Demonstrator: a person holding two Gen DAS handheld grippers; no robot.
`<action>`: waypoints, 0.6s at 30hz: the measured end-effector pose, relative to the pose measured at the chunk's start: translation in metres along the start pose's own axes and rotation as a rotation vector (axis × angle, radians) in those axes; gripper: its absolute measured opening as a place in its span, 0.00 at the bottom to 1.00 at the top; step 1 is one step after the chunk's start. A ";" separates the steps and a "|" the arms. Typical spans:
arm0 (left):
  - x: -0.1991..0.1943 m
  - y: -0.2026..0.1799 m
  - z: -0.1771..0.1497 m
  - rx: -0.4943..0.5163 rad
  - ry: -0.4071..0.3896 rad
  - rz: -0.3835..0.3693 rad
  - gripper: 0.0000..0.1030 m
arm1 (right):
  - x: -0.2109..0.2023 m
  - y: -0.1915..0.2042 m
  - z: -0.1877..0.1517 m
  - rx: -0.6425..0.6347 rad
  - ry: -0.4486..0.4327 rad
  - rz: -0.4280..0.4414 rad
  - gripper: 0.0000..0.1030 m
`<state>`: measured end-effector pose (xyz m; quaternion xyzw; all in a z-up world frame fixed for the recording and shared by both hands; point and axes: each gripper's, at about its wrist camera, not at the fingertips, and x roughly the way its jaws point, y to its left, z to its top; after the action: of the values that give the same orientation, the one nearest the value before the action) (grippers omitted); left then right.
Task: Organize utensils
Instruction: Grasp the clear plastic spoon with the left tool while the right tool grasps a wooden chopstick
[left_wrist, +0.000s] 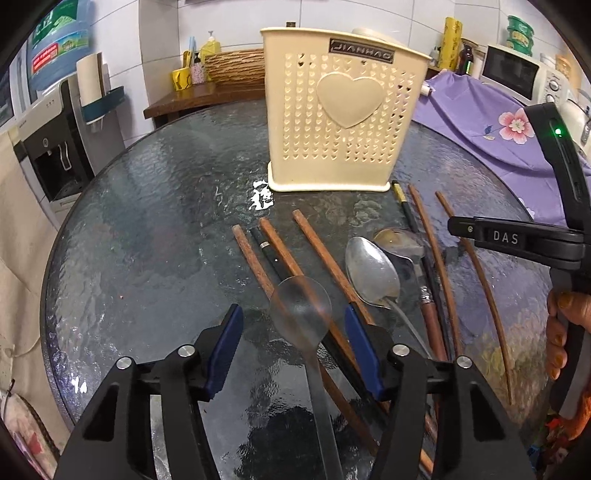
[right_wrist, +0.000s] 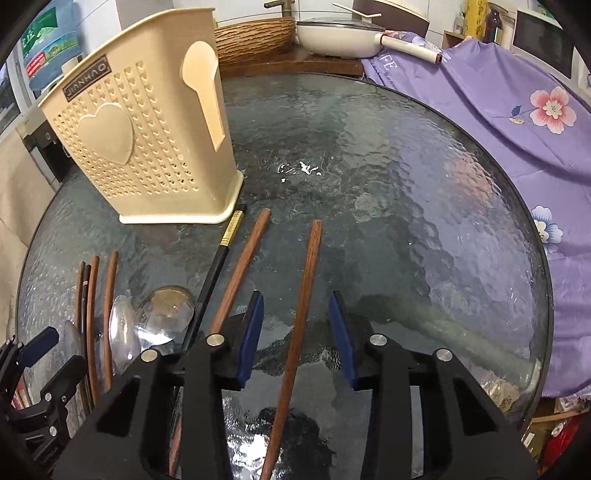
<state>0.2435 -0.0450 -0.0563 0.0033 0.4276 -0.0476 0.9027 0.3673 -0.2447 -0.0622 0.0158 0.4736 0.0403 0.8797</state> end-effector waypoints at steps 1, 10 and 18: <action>0.002 0.000 0.000 -0.001 0.003 0.003 0.49 | 0.002 0.000 0.001 0.003 0.004 0.000 0.33; 0.010 -0.006 0.003 -0.010 0.015 0.027 0.41 | 0.012 0.004 0.001 0.009 0.004 -0.016 0.29; 0.016 -0.009 0.007 -0.018 0.025 0.037 0.34 | 0.016 0.017 0.002 -0.002 0.007 -0.052 0.24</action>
<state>0.2579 -0.0561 -0.0641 0.0037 0.4393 -0.0271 0.8979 0.3768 -0.2269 -0.0732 0.0025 0.4768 0.0182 0.8788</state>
